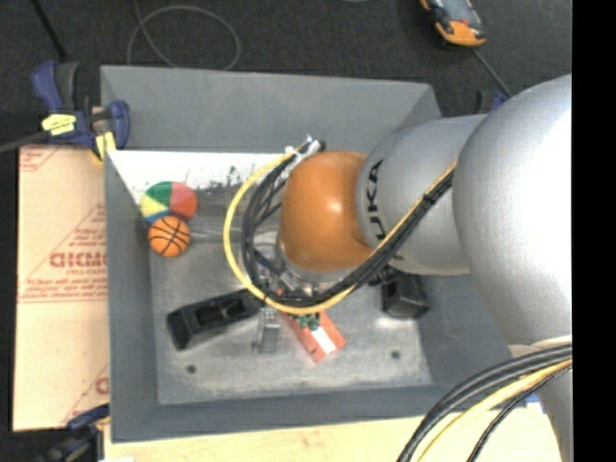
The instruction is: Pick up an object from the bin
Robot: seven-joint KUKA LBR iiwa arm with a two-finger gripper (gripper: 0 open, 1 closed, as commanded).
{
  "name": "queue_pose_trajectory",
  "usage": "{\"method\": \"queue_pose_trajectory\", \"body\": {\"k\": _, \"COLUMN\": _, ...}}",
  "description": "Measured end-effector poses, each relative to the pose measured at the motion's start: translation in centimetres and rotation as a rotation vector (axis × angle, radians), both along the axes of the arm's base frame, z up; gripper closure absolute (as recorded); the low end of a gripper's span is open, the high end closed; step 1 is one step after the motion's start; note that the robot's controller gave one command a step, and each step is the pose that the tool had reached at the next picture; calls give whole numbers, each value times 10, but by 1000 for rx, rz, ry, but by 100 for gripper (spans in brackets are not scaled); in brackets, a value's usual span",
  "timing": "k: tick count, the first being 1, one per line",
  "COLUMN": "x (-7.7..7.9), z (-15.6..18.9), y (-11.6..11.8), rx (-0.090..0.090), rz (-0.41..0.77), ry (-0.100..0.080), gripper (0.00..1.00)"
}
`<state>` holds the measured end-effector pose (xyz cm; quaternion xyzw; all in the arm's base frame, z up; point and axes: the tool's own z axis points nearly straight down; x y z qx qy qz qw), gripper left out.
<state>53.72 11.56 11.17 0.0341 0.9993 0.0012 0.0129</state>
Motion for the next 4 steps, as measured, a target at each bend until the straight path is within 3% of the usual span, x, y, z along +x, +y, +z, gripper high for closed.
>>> {"method": "queue_pose_trajectory", "body": {"k": 1, "x": 12, "z": -32, "y": 27, "rx": 5, "rz": -66, "ry": 10, "gripper": 0}}
{"method": "queue_pose_trajectory", "body": {"k": 2, "x": 13, "z": -35, "y": 57, "rx": -3, "rz": 51, "ry": 7, "gripper": 100}}
{"method": "queue_pose_trajectory", "body": {"k": 3, "x": 10, "z": -37, "y": 59, "rx": 0, "rz": 50, "ry": 14, "gripper": 0}}
{"method": "queue_pose_trajectory", "body": {"k": 4, "x": 12, "z": -35, "y": 58, "rx": -1, "rz": 49, "ry": 7, "gripper": 100}}
